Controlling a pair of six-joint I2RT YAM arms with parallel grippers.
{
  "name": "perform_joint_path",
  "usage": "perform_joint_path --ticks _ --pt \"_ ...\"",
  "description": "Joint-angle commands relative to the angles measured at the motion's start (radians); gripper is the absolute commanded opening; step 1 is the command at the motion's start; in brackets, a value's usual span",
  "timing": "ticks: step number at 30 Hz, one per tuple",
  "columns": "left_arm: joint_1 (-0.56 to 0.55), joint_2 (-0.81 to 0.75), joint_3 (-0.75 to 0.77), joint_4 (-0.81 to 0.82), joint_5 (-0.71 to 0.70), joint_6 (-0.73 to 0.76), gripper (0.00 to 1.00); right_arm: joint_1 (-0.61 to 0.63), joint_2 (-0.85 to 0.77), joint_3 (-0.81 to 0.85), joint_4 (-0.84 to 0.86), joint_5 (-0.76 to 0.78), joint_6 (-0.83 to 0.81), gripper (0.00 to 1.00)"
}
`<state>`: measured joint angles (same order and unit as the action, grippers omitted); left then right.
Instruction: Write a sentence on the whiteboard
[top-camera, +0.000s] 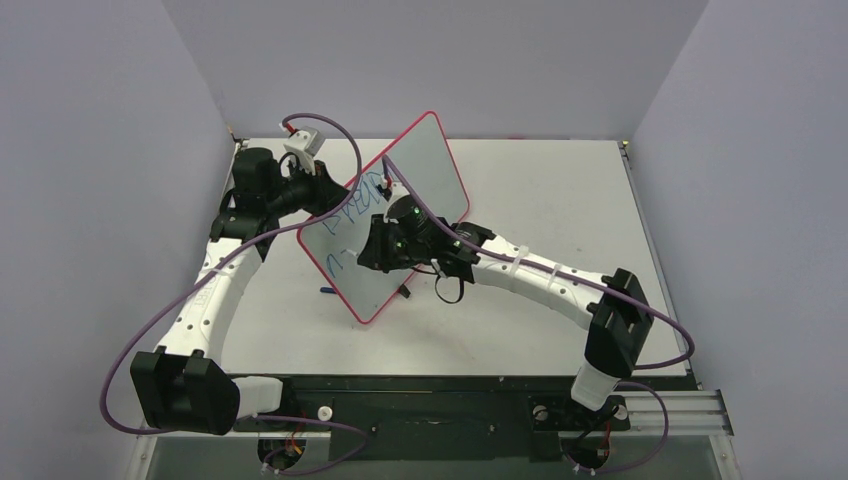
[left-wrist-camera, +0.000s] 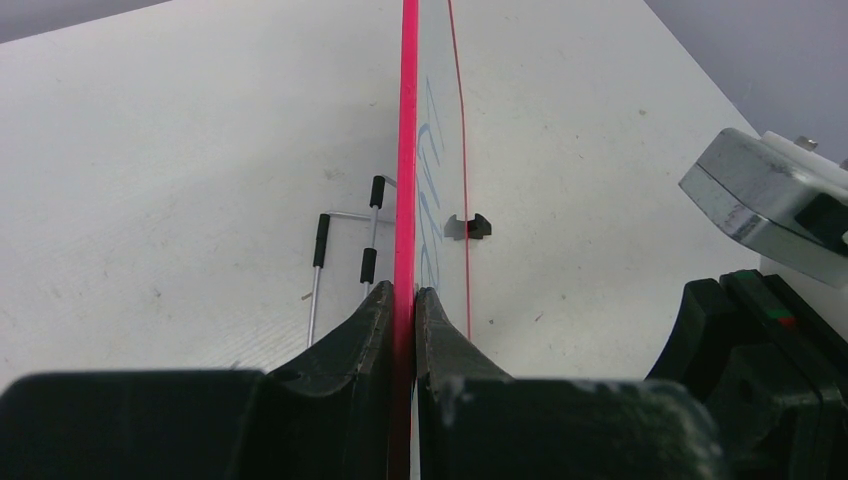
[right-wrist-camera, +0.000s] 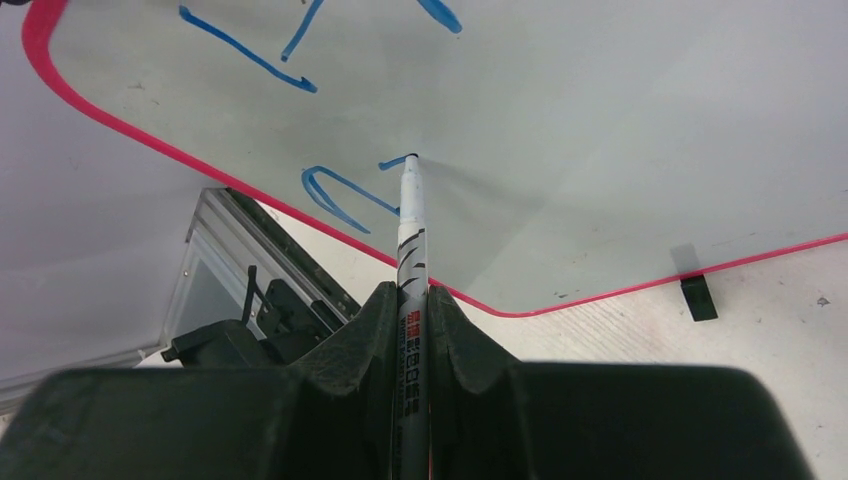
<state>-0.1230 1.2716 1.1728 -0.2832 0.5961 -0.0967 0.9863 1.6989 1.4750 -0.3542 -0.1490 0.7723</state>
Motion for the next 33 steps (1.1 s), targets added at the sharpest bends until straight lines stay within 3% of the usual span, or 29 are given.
perform_joint_path --ticks 1,14,33 --pt "-0.003 -0.031 0.025 0.108 -0.006 0.042 0.00 -0.016 0.008 0.054 0.025 0.022 -0.006 0.00" --pt "-0.003 -0.031 0.025 0.113 -0.007 0.037 0.00 0.029 0.041 0.105 0.021 0.007 -0.009 0.00" --pt "-0.001 -0.033 0.026 0.129 0.005 0.020 0.00 0.023 -0.011 -0.060 0.058 0.044 0.022 0.00"
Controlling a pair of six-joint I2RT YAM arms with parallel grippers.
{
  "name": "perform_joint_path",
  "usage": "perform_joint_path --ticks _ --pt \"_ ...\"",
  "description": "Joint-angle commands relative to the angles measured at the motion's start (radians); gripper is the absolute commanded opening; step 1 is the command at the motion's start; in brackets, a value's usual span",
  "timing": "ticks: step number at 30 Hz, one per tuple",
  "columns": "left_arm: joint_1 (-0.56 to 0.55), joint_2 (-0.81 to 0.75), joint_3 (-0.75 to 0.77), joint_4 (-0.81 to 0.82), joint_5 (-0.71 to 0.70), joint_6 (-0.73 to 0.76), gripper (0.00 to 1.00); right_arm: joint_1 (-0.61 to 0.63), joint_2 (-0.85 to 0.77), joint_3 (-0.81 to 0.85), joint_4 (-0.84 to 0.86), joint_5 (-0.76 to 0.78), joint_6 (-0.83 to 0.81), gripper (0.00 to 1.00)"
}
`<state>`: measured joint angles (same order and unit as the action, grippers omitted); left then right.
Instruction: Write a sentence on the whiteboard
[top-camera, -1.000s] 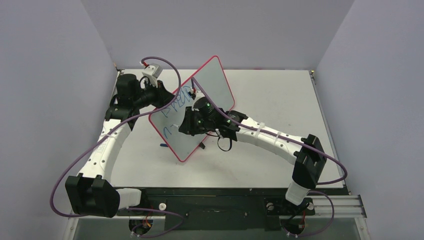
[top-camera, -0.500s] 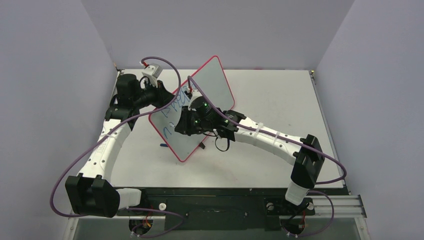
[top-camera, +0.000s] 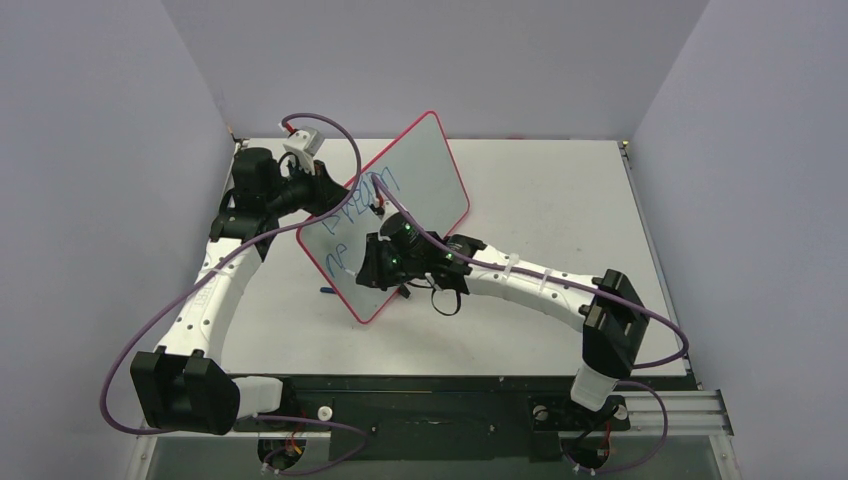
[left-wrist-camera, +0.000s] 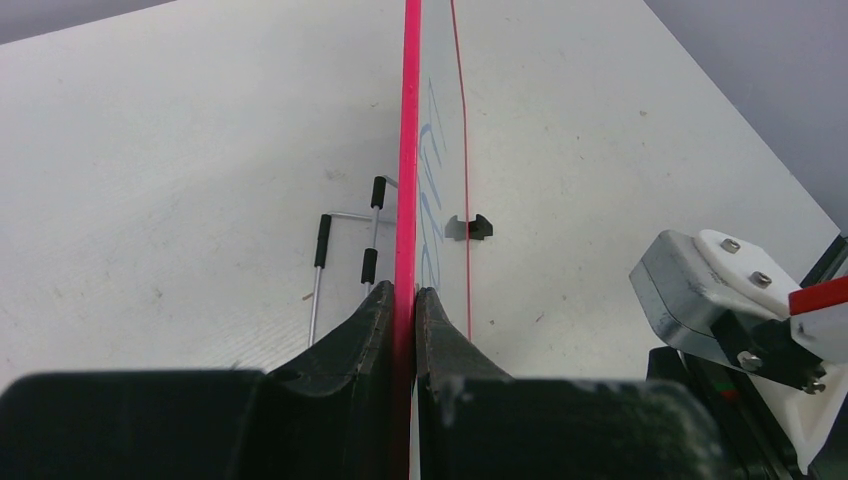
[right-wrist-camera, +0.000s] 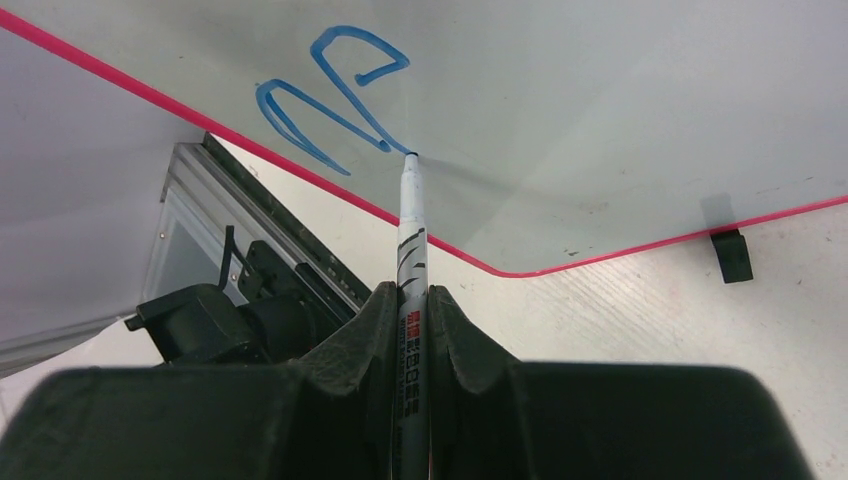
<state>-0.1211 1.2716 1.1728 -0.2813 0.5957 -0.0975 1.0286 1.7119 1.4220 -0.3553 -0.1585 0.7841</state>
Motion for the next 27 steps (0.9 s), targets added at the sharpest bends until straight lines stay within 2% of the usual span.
perform_joint_path --ticks 1,11,27 --pt "-0.002 -0.033 0.025 0.127 0.005 0.021 0.00 -0.025 -0.030 -0.007 0.059 0.058 0.009 0.00" --pt "-0.003 -0.033 0.026 0.127 0.004 0.020 0.00 -0.071 -0.083 0.015 0.039 0.062 -0.009 0.00" --pt "-0.002 -0.036 0.024 0.126 0.003 0.021 0.00 -0.055 -0.080 0.056 0.054 0.011 0.003 0.00"
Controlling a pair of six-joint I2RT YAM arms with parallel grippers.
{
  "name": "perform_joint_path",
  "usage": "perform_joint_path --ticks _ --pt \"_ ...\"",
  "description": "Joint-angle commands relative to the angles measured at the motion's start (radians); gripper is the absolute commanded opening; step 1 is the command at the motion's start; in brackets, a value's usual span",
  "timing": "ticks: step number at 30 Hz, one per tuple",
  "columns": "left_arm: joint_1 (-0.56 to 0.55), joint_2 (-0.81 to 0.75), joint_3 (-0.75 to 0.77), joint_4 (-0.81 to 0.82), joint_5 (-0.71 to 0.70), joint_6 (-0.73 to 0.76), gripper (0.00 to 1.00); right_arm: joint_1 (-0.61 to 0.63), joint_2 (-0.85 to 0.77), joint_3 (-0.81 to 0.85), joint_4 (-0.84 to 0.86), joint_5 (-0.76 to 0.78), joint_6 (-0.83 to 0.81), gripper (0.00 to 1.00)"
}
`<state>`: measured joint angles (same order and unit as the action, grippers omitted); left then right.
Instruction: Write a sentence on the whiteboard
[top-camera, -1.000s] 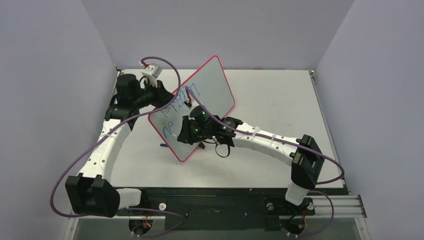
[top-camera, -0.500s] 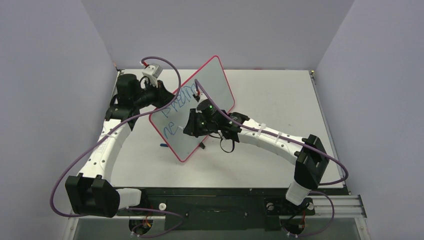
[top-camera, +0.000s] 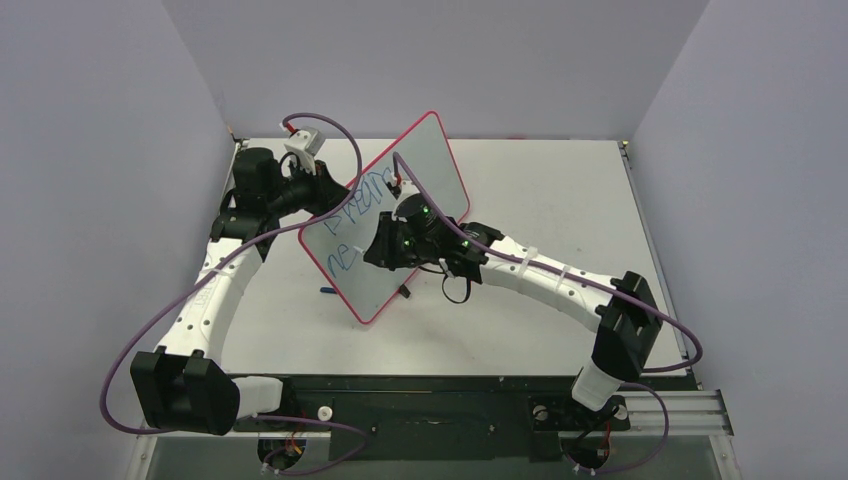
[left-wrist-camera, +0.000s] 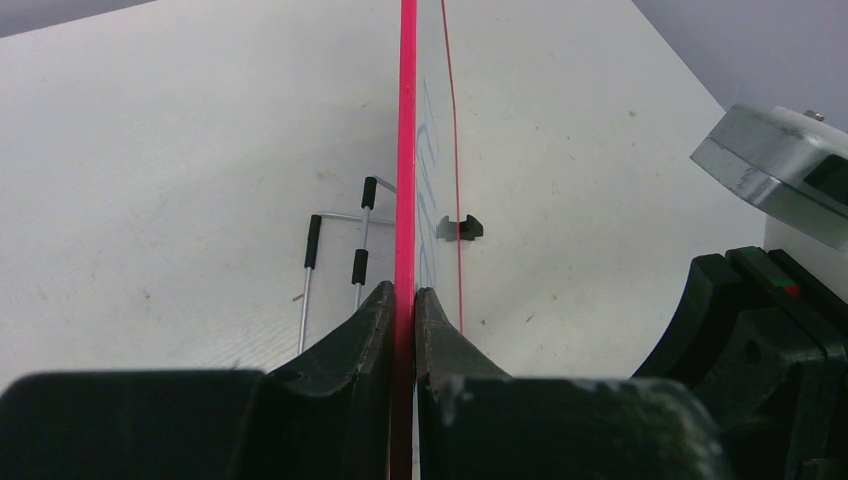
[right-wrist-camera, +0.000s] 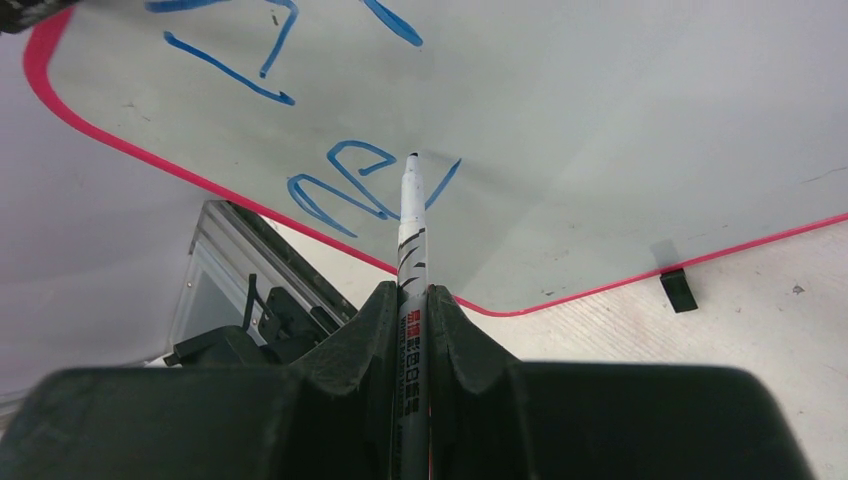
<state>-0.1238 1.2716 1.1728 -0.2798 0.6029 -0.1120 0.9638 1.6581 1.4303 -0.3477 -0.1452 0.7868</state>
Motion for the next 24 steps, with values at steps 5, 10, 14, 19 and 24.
perform_joint_path --ticks 5,10,14,19,24 --pt "-0.001 -0.036 0.023 0.125 -0.002 0.035 0.00 0.009 -0.008 0.044 0.049 0.007 0.003 0.00" --pt "-0.002 -0.035 0.024 0.125 0.000 0.035 0.00 0.000 0.002 0.036 0.049 0.014 0.009 0.00" --pt "-0.001 -0.034 0.024 0.125 0.002 0.035 0.00 -0.006 0.010 0.035 0.049 0.018 0.010 0.00" --pt "-0.002 -0.033 0.024 0.123 0.002 0.036 0.00 -0.015 0.016 0.038 0.049 0.026 0.015 0.00" --pt "-0.001 -0.033 0.024 0.123 0.004 0.036 0.00 -0.025 0.021 0.053 0.038 0.034 0.015 0.00"
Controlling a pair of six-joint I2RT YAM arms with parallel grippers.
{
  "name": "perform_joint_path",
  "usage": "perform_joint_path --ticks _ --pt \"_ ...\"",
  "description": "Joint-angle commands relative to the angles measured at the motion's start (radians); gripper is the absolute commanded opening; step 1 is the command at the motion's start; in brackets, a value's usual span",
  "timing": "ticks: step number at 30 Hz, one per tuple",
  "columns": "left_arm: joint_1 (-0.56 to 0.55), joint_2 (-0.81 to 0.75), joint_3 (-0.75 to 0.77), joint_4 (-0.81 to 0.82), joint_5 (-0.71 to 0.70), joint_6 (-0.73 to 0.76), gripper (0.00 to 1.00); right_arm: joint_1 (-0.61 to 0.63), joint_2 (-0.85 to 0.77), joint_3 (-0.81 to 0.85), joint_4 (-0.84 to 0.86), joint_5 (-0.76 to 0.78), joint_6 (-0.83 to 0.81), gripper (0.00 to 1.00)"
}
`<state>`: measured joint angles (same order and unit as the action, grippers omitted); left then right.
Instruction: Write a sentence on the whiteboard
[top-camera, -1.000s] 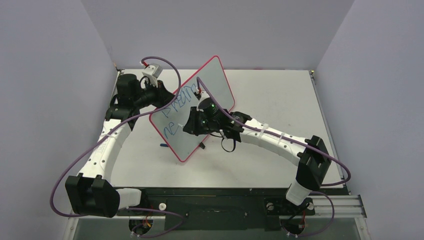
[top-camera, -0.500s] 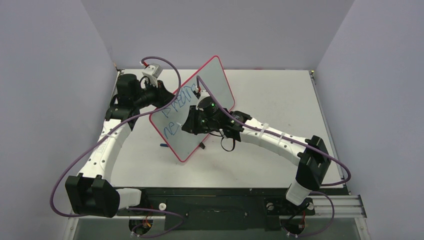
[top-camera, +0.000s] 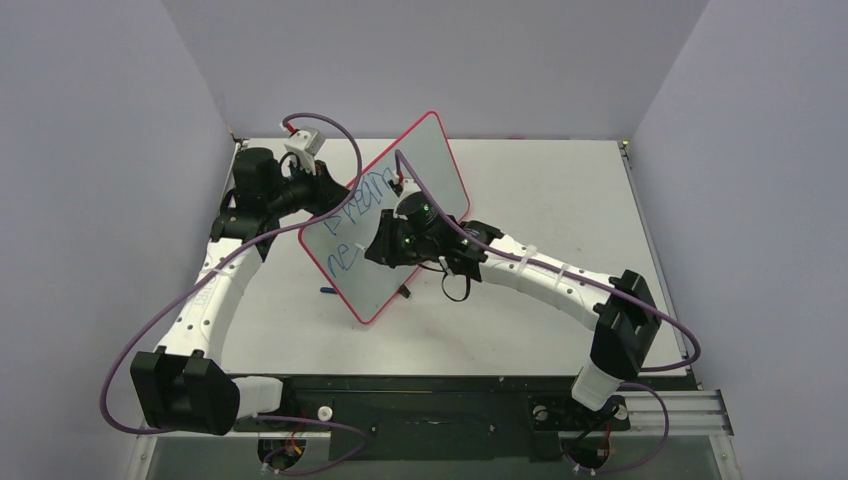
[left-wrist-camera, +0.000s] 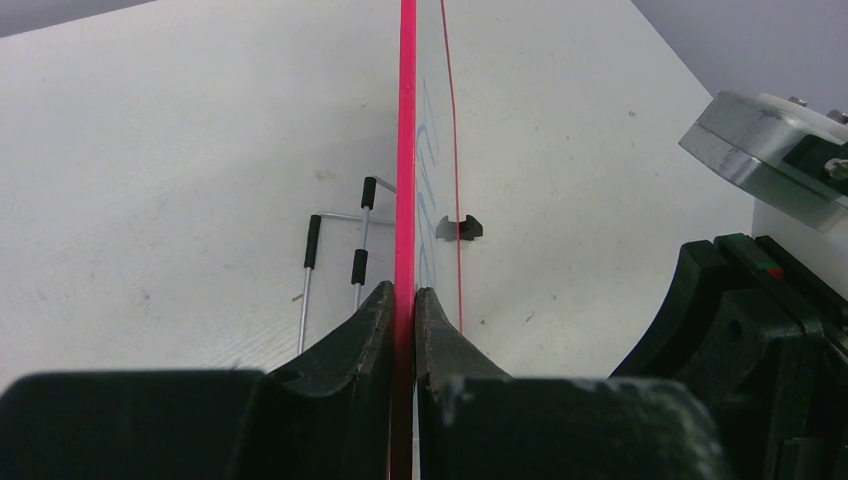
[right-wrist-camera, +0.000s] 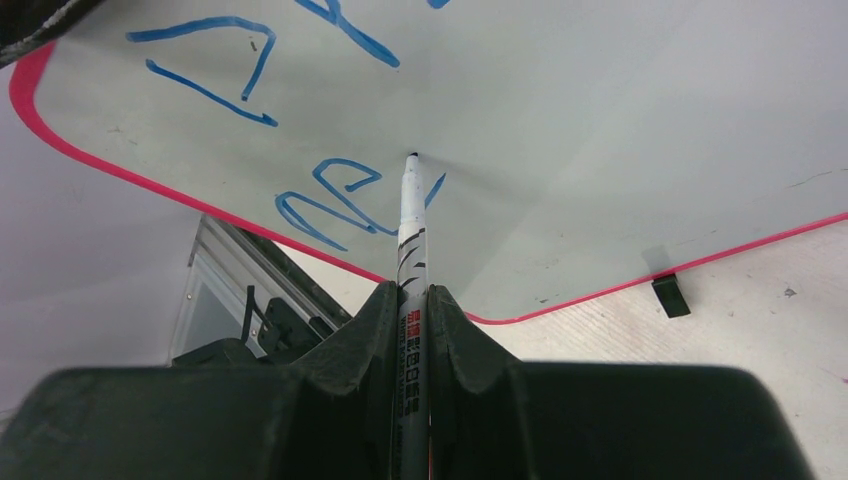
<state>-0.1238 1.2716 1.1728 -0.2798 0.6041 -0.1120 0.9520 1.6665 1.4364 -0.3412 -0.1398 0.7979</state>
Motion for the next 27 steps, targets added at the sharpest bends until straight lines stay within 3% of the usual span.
perform_joint_path --ticks 1,27 --pt "-0.001 -0.032 0.024 0.123 0.003 0.035 0.00 -0.014 0.015 0.052 0.029 0.032 0.003 0.00" --pt "-0.002 -0.035 0.023 0.128 0.006 0.032 0.00 0.028 0.051 0.121 -0.019 0.051 -0.023 0.00"
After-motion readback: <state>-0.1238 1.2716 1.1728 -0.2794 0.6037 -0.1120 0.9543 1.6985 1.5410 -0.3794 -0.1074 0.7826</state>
